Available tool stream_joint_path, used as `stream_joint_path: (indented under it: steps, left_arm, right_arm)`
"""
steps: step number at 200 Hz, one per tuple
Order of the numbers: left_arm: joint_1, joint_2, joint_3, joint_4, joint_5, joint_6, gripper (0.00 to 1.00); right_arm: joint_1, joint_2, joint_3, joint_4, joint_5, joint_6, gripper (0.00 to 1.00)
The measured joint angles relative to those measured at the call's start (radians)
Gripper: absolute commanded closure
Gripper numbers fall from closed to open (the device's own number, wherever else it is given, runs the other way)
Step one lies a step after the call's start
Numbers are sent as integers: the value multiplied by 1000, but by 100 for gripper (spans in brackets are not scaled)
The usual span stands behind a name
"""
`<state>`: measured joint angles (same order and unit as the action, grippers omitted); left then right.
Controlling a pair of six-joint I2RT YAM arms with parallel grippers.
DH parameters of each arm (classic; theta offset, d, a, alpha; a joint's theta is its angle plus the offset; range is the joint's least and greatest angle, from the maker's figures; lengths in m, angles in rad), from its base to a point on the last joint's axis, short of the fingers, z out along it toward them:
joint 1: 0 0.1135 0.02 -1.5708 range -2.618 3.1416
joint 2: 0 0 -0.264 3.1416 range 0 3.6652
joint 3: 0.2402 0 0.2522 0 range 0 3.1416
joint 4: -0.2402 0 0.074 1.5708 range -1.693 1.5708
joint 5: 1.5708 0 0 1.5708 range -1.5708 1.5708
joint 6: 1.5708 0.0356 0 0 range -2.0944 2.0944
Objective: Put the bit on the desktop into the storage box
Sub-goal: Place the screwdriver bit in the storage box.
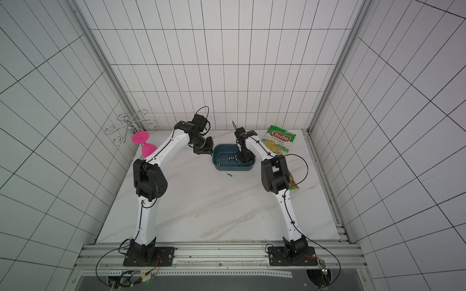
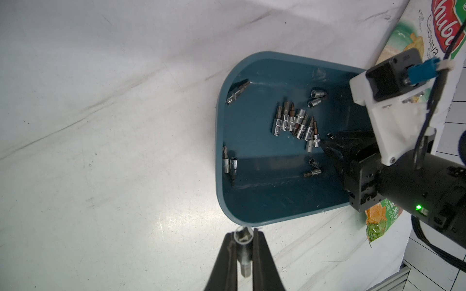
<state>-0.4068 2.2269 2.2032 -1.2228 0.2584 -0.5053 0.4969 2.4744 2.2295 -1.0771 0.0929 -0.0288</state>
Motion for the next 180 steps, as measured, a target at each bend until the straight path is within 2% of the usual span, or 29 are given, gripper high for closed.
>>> stream_joint_path:
  steps: [48,87,127,180]
  left_arm:
    - [-10,0,0,30,-2,0,100]
    - [-24,5,13,63,-2,-4,100]
    - [-45,69,67,102,-2,-12,100]
    - [-73,150,97,138,-6,-23,100]
  right_arm:
    - [0,-31,29,-17,0,18,53]
    - [0,-163,30,-24,0,47,44]
    - [-1,-264,45,-29,8,82,33]
    - [-39,-306,-16,-51,24,128,30]
